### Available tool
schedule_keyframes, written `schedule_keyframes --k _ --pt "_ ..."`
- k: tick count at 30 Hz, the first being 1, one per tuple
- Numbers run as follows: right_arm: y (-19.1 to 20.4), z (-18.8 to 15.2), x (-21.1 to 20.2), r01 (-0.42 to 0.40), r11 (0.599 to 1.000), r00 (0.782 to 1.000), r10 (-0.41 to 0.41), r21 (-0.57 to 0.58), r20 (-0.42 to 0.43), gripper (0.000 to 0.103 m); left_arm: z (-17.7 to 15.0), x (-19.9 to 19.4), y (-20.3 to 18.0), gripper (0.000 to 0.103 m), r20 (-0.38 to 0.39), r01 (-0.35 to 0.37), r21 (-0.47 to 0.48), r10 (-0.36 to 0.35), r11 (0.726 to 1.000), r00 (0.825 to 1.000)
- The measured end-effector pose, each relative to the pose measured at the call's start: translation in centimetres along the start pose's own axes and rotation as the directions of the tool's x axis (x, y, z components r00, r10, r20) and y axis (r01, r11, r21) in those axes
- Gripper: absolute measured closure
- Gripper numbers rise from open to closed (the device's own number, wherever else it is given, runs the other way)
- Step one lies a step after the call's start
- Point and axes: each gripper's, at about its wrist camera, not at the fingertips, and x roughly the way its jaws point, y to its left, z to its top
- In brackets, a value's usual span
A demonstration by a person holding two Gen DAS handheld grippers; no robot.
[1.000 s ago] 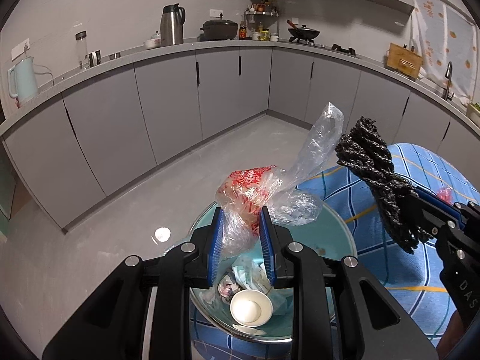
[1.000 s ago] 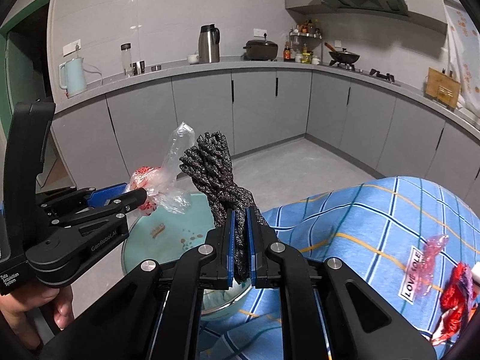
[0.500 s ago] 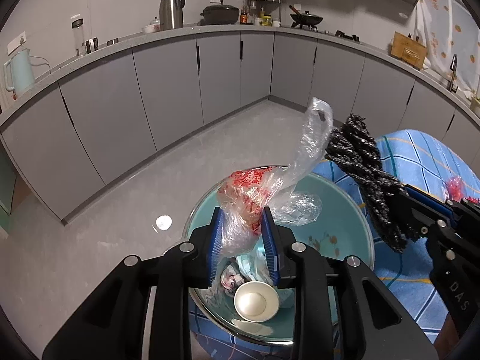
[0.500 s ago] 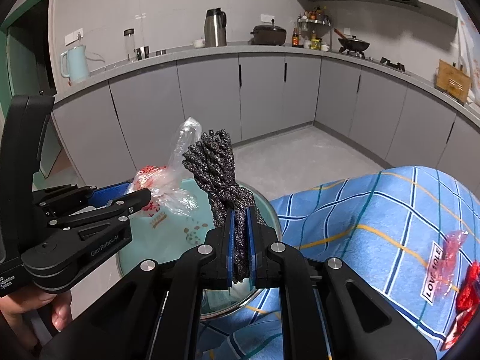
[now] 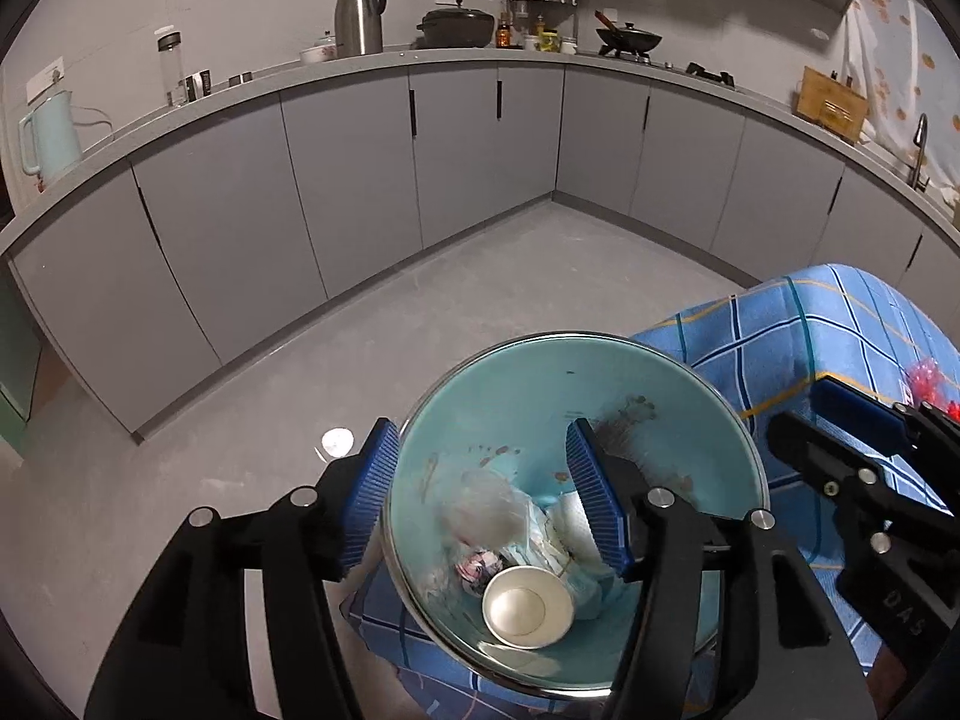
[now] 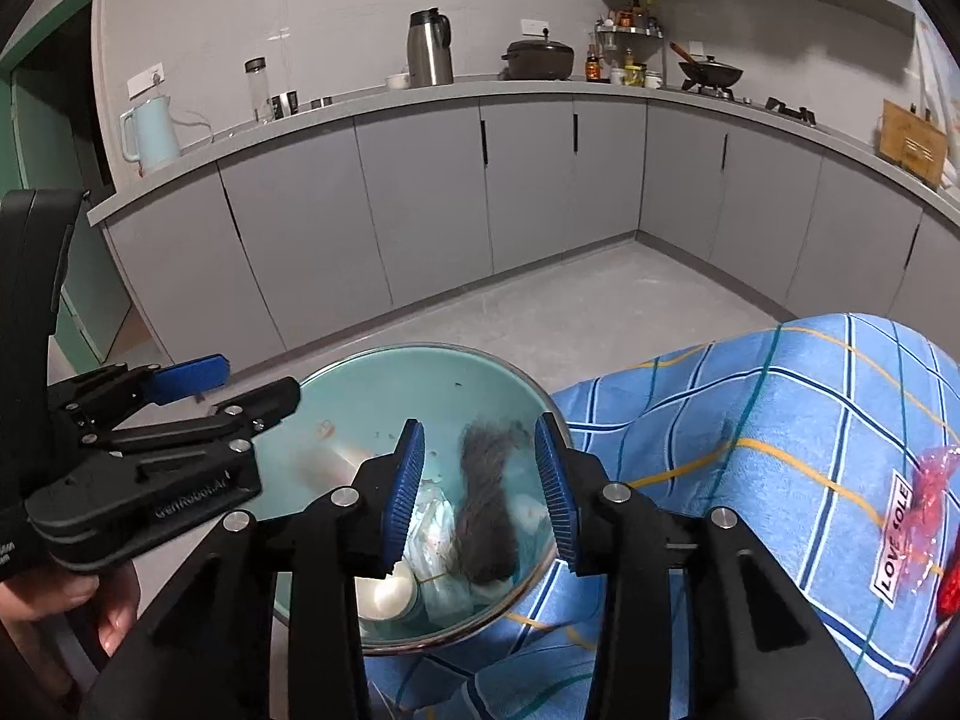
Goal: Collect trash
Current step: 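Open both tools to drop the plastic bag and black cord into the bin, then move both open tools from the bin back over the remaining trash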
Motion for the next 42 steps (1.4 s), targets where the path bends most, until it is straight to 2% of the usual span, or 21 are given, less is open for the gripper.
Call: schedule_keyframes --k 5,9,14,18,24,32,42 --pt "-0.7 -0.2 -1.0 0.007 1.0 1.0 -0.007 0.019 0.012 0.06 0.0 -0.2 0.2 0.044 0.003 0.007 -0.003 -0.007 1.0 1.0" --pt "-1.0 -0.6 -1.8 0.018 0.999 1.0 -0.019 0.031 0.018 0.06 -0.1 -0.5 -0.3 0.038 0.009 0.015 0.01 -0.016 1.0 1.0" --pt "-1.2 -1.0 -2.6 0.027 0.999 0.999 -0.028 0.038 0.024 0.059 -0.1 -1.1 -0.8 0.036 0.02 0.025 0.019 -0.026 1.0 0.999" --pt "-1.8 -1.4 -3.4 0.046 0.998 0.998 -0.047 0.049 0.03 0.059 -0.2 -1.7 -1.1 0.028 0.035 0.042 0.007 -0.042 0.999 0.998" --pt "-3.5 -2.1 -5.0 0.083 0.994 0.995 -0.086 0.078 0.042 0.058 -0.5 -2.1 -2.5 0.027 0.036 0.066 0.036 -0.067 0.997 0.997" --pt "-6.6 -3.9 -8.1 0.165 0.98 0.984 -0.172 0.112 0.053 0.057 -1.4 -2.7 -6.3 0.026 0.021 0.126 0.11 -0.129 0.986 0.991" --pt "-11.6 -5.8 -11.9 0.255 0.946 0.96 -0.273 0.201 0.064 0.055 -2.0 -3.9 -12.8 0.022 0.009 0.208 0.211 -0.214 0.955 0.977"
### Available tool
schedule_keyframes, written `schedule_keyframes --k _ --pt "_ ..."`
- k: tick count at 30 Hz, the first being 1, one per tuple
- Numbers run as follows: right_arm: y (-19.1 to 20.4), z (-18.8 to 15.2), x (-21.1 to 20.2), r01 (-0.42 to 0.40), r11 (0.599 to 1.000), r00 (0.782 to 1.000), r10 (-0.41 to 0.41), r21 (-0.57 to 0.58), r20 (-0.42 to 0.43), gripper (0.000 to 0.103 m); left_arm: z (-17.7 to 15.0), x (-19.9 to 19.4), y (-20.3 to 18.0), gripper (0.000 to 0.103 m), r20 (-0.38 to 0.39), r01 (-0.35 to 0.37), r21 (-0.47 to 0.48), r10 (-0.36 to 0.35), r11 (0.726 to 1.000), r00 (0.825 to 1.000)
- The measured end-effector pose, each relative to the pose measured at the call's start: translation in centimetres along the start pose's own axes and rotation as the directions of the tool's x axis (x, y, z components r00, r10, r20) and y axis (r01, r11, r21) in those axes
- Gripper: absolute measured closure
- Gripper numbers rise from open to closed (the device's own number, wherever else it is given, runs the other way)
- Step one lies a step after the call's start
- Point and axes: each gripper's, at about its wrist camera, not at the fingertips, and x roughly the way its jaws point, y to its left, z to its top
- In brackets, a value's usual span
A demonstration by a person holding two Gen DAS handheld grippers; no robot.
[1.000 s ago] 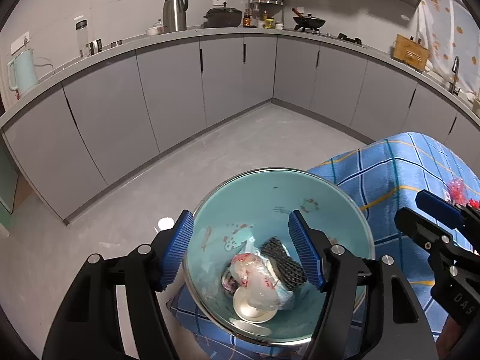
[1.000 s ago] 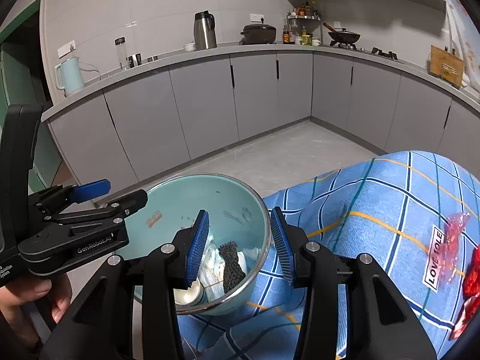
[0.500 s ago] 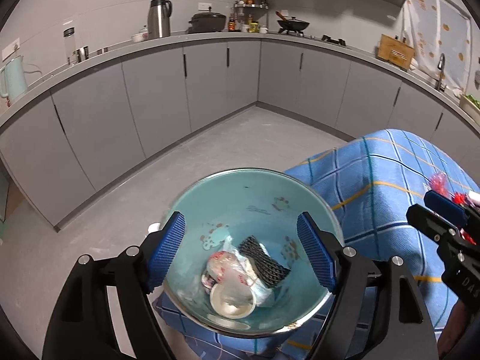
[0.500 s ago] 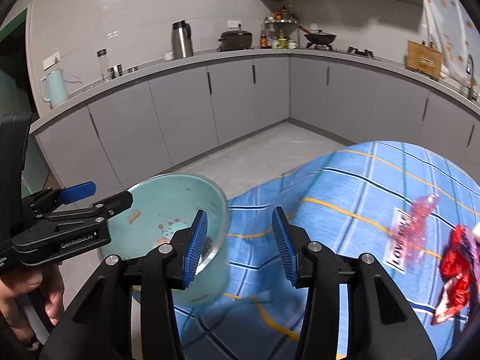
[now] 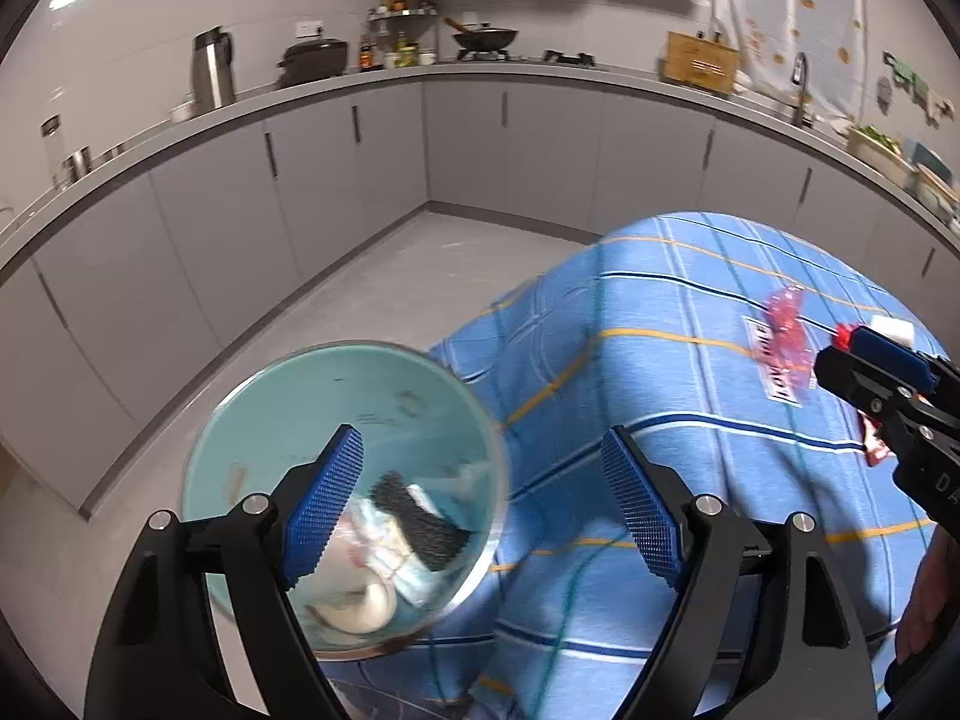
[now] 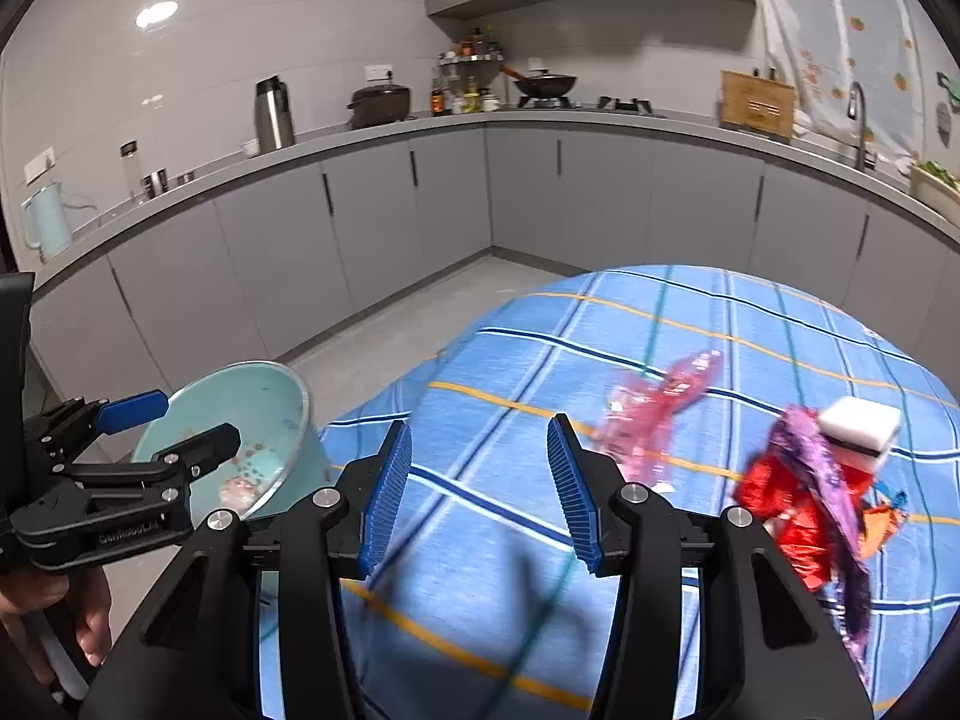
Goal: Collect trash
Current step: 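Move both open tools from the bin back over the remaining trash, then grasp the purple wrapper with the right tool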
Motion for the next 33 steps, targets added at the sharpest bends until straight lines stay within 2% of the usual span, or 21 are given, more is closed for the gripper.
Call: schedule_keyframes --k 13,21,29,33 --pt "-5.2 -1.4 -2.8 0.058 0.995 0.998 -0.06 0.077 0.029 0.053 1.4 0.0 -6.4 0.021 0.012 0.063 0.098 -0.065 0.993 0.998" --pt "-10.4 -2.6 -5.0 0.185 0.973 0.981 -0.191 0.142 0.036 0.052 2.5 0.7 -10.7 0.019 0.019 0.114 0.161 -0.119 0.98 0.993" --pt "-14.0 -4.2 -5.6 0.251 0.948 0.967 -0.256 0.196 -0.001 0.052 3.2 2.6 -15.1 0.018 -0.002 0.157 0.214 -0.16 0.964 0.987" --pt "-15.1 -4.8 -5.5 0.304 0.932 0.952 -0.306 0.195 -0.025 0.052 3.6 3.8 -16.8 0.018 -0.018 0.169 0.232 -0.17 0.958 0.985"
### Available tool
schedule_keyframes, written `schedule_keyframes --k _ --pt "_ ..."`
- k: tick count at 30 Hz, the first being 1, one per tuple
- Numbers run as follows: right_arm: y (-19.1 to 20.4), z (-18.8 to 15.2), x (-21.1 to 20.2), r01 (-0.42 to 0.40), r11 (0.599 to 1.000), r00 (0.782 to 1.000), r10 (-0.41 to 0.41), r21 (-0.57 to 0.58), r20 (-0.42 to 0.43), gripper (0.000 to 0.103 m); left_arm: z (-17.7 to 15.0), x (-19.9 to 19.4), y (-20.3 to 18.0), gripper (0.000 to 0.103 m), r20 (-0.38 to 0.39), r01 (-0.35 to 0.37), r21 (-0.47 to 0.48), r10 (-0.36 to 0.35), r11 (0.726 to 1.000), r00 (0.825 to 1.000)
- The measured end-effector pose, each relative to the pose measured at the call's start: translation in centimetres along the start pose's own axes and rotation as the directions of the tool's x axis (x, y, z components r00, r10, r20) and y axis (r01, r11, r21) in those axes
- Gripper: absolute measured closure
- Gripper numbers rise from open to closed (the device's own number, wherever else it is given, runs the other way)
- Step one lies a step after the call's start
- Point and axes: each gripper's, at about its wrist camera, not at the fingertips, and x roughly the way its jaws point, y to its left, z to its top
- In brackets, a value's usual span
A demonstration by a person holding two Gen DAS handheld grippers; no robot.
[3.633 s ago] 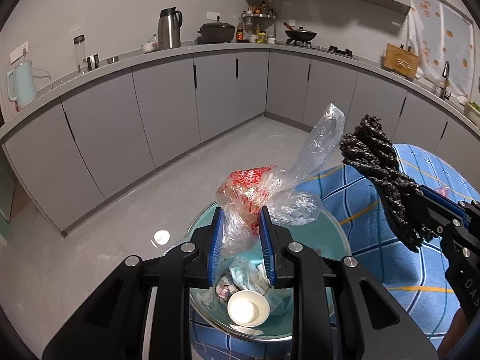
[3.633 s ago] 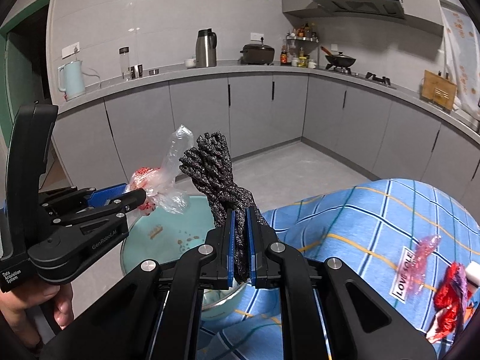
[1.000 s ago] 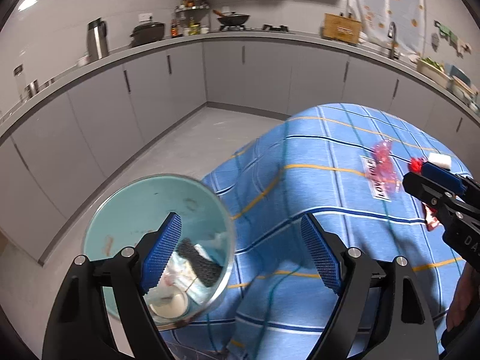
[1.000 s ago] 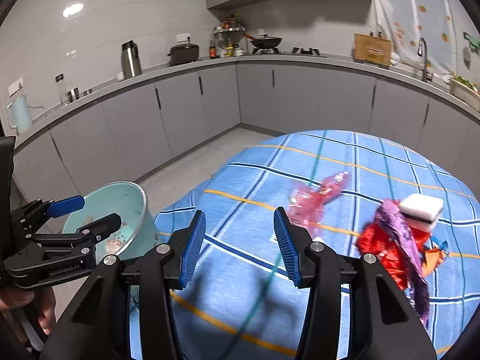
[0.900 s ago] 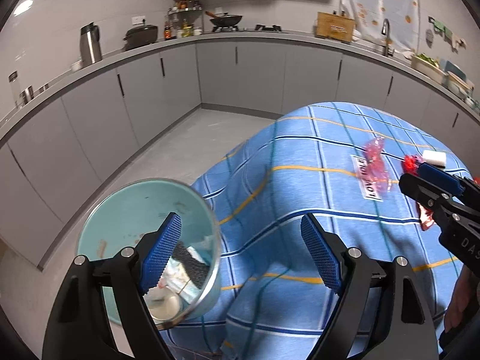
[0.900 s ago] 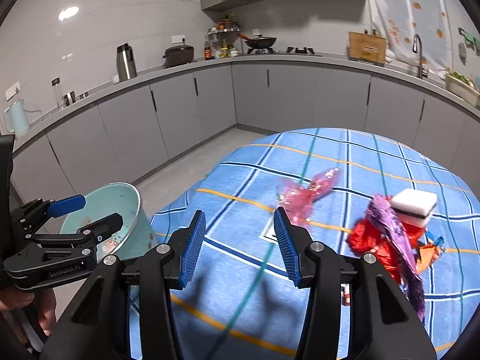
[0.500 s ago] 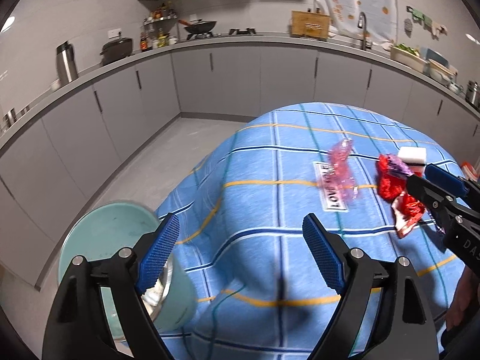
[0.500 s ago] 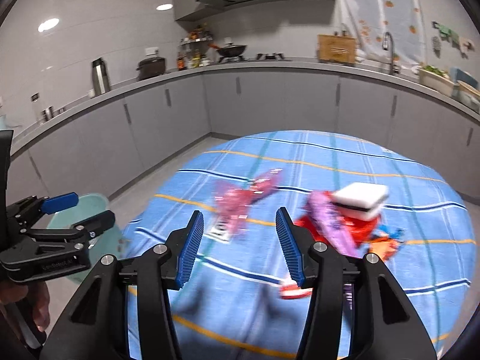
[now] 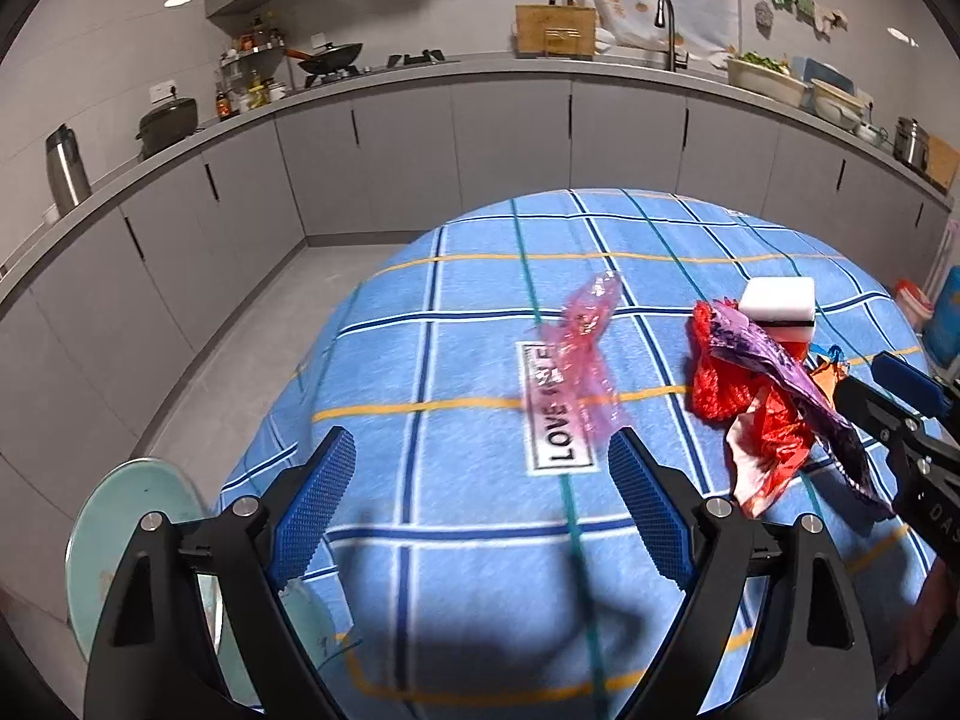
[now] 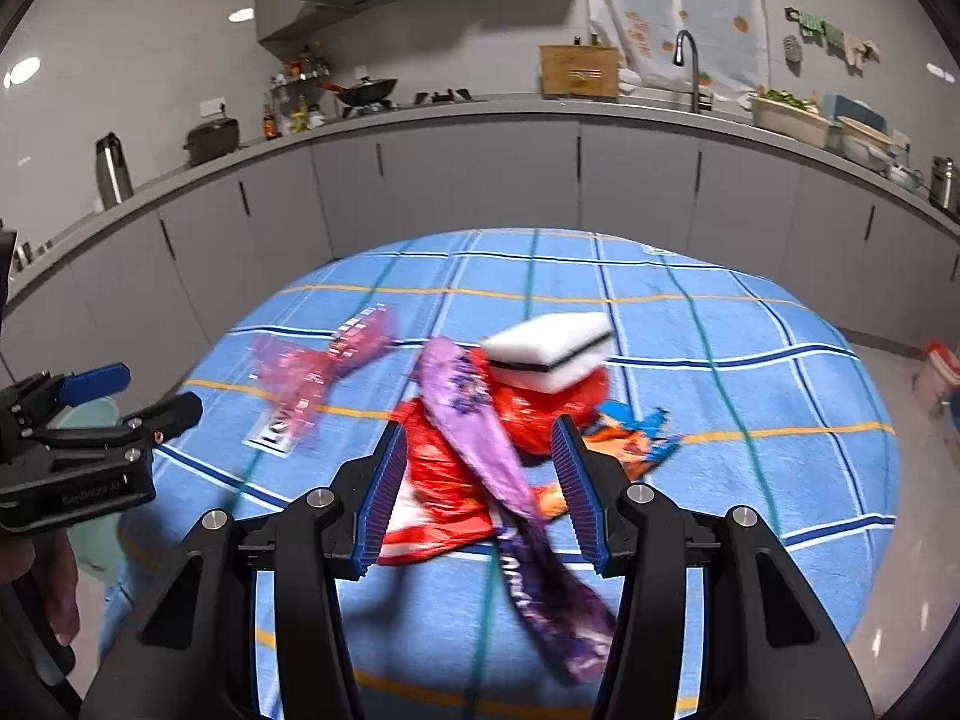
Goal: Collect trash
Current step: 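Grasp the purple wrapper with the right tool, then grasp the pink plastic bag with the left tool while the right tool holds the purple wrapper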
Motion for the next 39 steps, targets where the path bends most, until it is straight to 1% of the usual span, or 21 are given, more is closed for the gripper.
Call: schedule_keyframes --k 4,8,11,13,15,16,17,19,21,24,26,28,30,32,37,38,39 --pt "-1.1 -0.1 0.5 0.023 1.0 1.0 -0.023 0.005 -0.021 0.052 0.7 1.6 -1.1 0.018 -0.011 0.011 0.019 -0.011 1.0 1.0" --pt "-1.7 -0.2 1.3 0.025 1.0 0.999 -0.024 0.005 -0.046 0.053 1.3 3.0 -2.0 0.018 -0.023 0.015 0.033 -0.014 0.999 1.0" --pt "-1.6 -0.3 1.9 0.007 1.0 0.998 -0.007 -0.005 -0.067 0.053 1.4 3.5 -2.2 0.017 -0.028 0.019 0.036 -0.018 0.999 0.999" --pt "-1.4 -0.3 2.2 -0.001 1.0 0.996 0.0 -0.015 -0.084 0.056 1.4 3.9 -2.3 0.017 -0.033 0.02 0.039 -0.018 0.999 0.999" --pt "-1.2 -0.5 2.7 -0.016 1.0 0.994 0.014 -0.018 -0.106 0.061 1.3 4.1 -2.4 0.017 -0.037 0.02 0.037 -0.018 0.999 0.999" --pt "-1.2 -0.5 2.9 -0.013 1.0 0.993 0.011 -0.02 -0.114 0.067 1.3 4.3 -2.4 0.017 -0.041 0.021 0.036 -0.019 0.999 0.999" --pt "-1.2 -0.6 3.1 -0.014 1.0 0.992 0.011 -0.02 -0.122 0.082 1.2 4.4 -2.4 0.017 -0.043 0.021 0.036 -0.019 0.999 0.999" --pt "-1.2 -0.7 3.2 -0.033 0.999 0.991 0.03 -0.017 -0.13 0.088 1.1 4.4 -2.5 0.017 -0.044 0.022 0.036 -0.02 0.999 0.999" --pt "-1.2 -0.7 3.0 -0.042 0.999 0.992 0.04 -0.016 -0.123 0.096 1.2 4.4 -2.6 0.017 -0.042 0.022 0.037 -0.021 0.999 0.999" --pt "-0.8 -0.4 2.3 -0.053 0.998 0.994 0.05 -0.022 -0.095 0.098 1.5 4.3 -2.7 0.017 -0.036 0.024 0.038 -0.023 0.999 0.999" --pt "-0.5 -0.2 1.6 -0.061 0.998 0.996 0.06 -0.025 -0.062 0.098 1.8 4.5 -2.8 0.017 -0.03 0.02 0.042 -0.018 0.999 0.999" --pt "0.0 0.0 1.1 -0.047 0.998 0.998 0.046 -0.041 -0.038 0.098 2.0 4.9 -2.8 0.017 -0.032 0.016 0.038 -0.015 0.999 0.999" --pt "0.3 0.2 1.3 -0.033 0.998 0.999 0.032 -0.055 -0.03 0.098 2.2 5.6 -2.7 0.017 -0.036 0.01 0.035 -0.009 0.999 0.999" --pt "0.7 0.5 1.7 -0.001 0.997 1.0 -0.001 -0.082 -0.029 0.098 2.4 6.0 -2.6 0.017 -0.04 0.014 0.029 -0.013 0.999 0.999" --pt "1.0 1.0 2.7 -0.002 0.997 1.0 0.0 -0.081 -0.031 0.098 3.0 7.5 -2.8 0.018 -0.056 0.028 0.021 -0.027 0.999 0.998" --pt "1.1 1.0 2.7 -0.003 0.997 1.0 0.0 -0.082 -0.03 0.098 3.0 7.7 -2.7 0.021 -0.059 0.034 0.019 -0.033 0.999 0.998" --pt "1.1 1.1 2.9 -0.001 0.996 1.0 -0.002 -0.085 -0.028 0.098 3.1 8.1 -2.7 0.033 -0.067 0.045 0.015 -0.044 0.999 0.997"
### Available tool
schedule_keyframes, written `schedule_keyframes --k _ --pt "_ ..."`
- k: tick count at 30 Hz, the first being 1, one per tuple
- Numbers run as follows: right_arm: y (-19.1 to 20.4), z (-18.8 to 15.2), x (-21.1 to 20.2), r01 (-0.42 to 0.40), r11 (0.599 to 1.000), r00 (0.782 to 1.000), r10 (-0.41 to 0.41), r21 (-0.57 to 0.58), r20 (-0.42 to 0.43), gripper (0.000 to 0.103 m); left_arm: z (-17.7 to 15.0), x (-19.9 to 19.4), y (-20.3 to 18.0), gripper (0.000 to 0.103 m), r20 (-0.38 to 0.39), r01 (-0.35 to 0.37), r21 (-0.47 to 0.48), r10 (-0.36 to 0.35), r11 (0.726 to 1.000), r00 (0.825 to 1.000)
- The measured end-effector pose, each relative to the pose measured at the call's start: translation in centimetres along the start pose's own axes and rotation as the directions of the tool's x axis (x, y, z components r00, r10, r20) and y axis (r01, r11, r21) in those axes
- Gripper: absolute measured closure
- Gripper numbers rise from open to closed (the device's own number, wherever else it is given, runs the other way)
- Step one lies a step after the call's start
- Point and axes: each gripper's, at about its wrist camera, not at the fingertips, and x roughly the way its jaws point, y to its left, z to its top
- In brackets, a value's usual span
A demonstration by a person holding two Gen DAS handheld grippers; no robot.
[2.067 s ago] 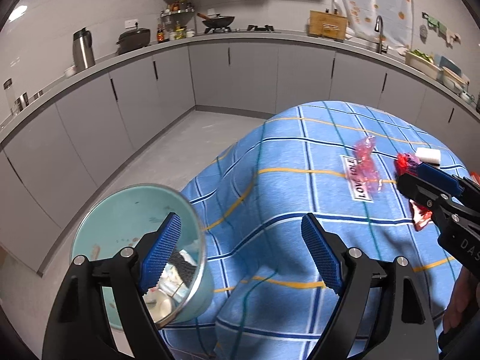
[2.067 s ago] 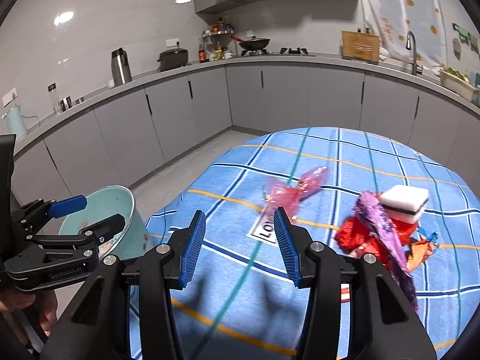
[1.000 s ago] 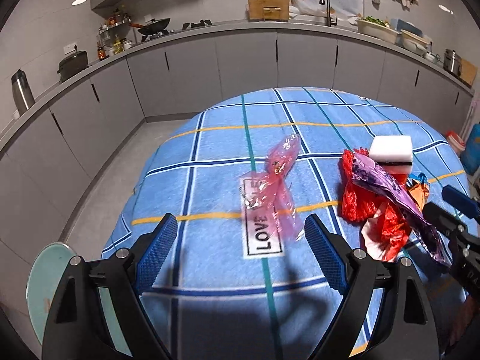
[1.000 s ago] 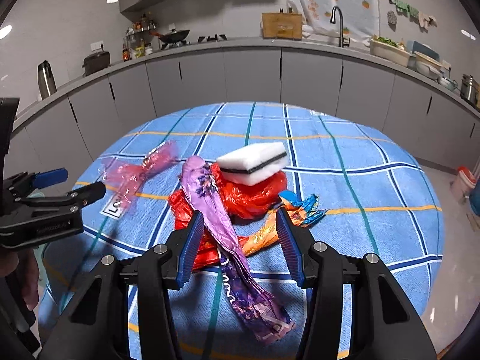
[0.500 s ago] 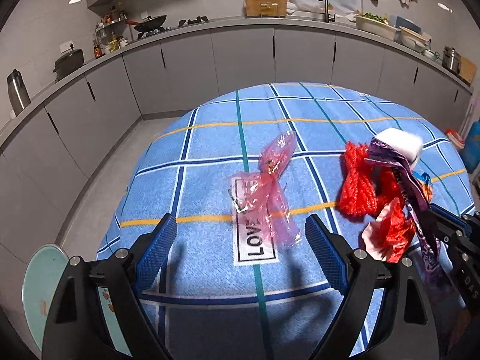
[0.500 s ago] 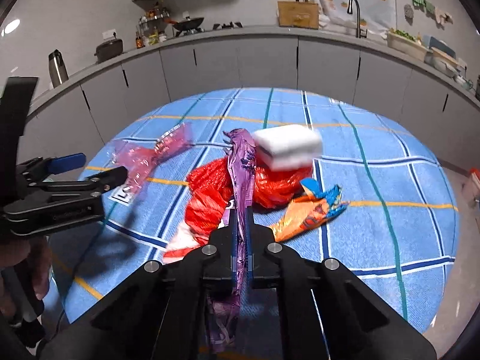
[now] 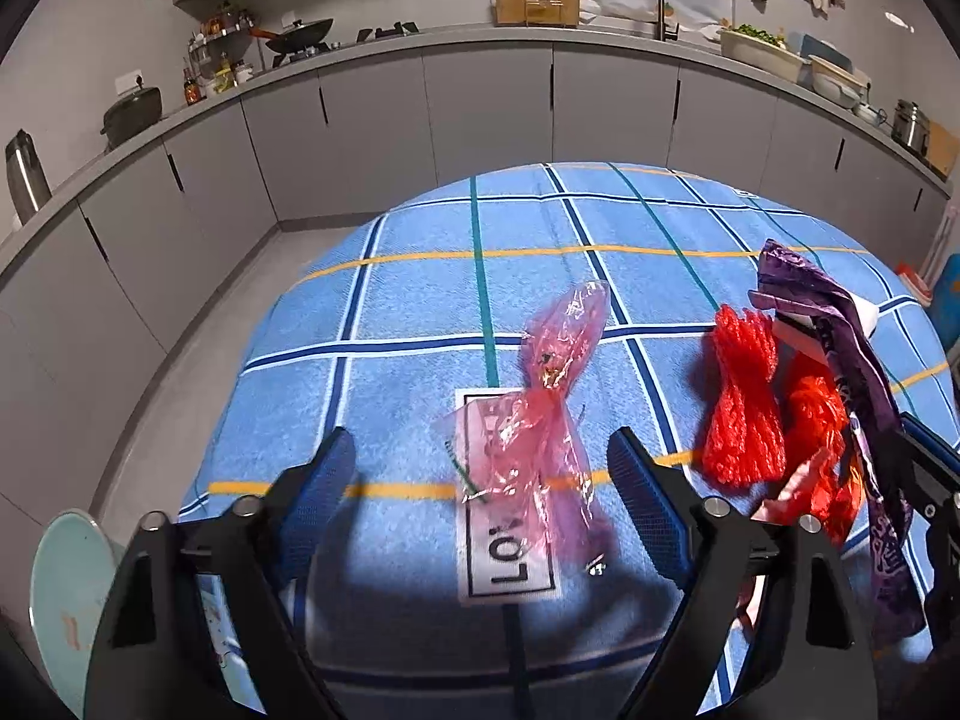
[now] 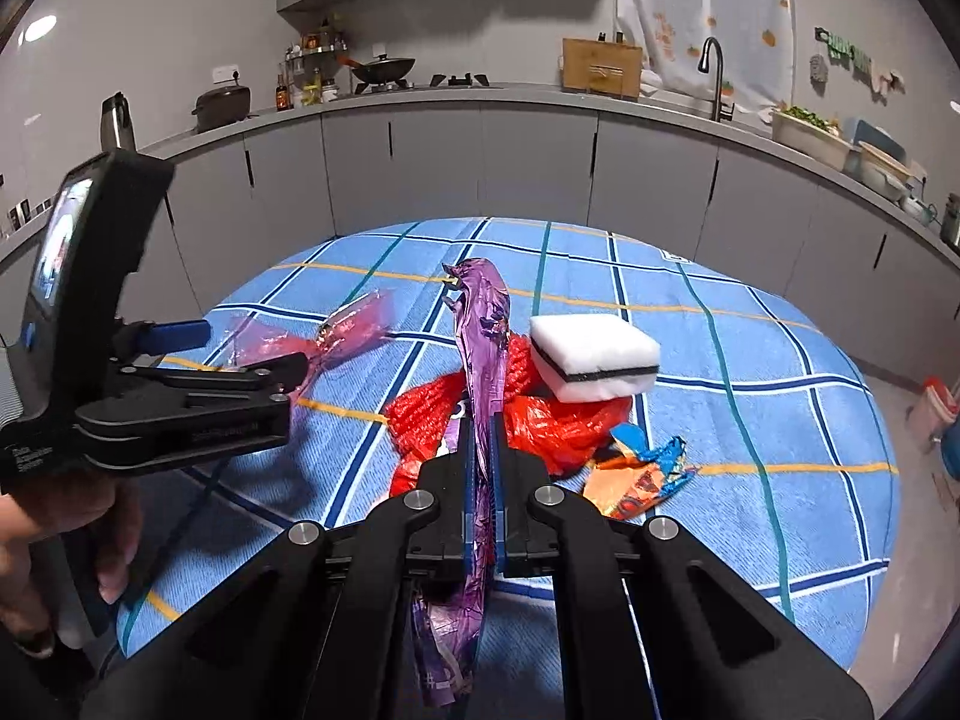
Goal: Collect trash
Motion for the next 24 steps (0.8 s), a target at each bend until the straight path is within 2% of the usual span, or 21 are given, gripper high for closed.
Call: schedule_keyframes --k 2,3,4,7,12,24 --pt "0.1 -0.1 0.2 -0.004 1.0 1.0 0.004 0.0 -0.001 0.098 0.0 0.4 0.0 0.047 -0.014 0.02 0.0 -0.02 1.0 1.0" --pt "0.1 -0.1 0.2 -0.005 1.0 1.0 0.005 0.001 -0.002 0.098 -0.1 0.5 0.0 0.058 -0.02 0.036 0.001 -0.036 0.999 0.999" --pt "0.1 -0.2 0.3 -0.006 1.0 1.0 0.006 0.0 -0.003 0.098 -0.2 0.5 -0.2 0.065 -0.022 0.042 0.008 -0.042 0.999 0.999" --pt "0.2 -0.3 0.2 -0.008 1.0 1.0 0.008 0.0 -0.003 0.098 -0.5 0.0 -0.5 0.077 -0.021 0.055 0.022 -0.055 0.998 0.998" --pt "0.4 -0.1 -0.5 -0.011 1.0 1.0 0.011 -0.004 0.017 0.098 -1.0 -2.1 -0.3 0.082 0.007 0.054 0.024 -0.055 0.998 0.998" --pt "2.0 -0.3 -2.6 -0.039 0.999 0.999 0.04 -0.014 0.037 0.098 -3.8 -7.7 1.7 0.082 0.056 0.021 -0.022 -0.02 1.0 0.998"
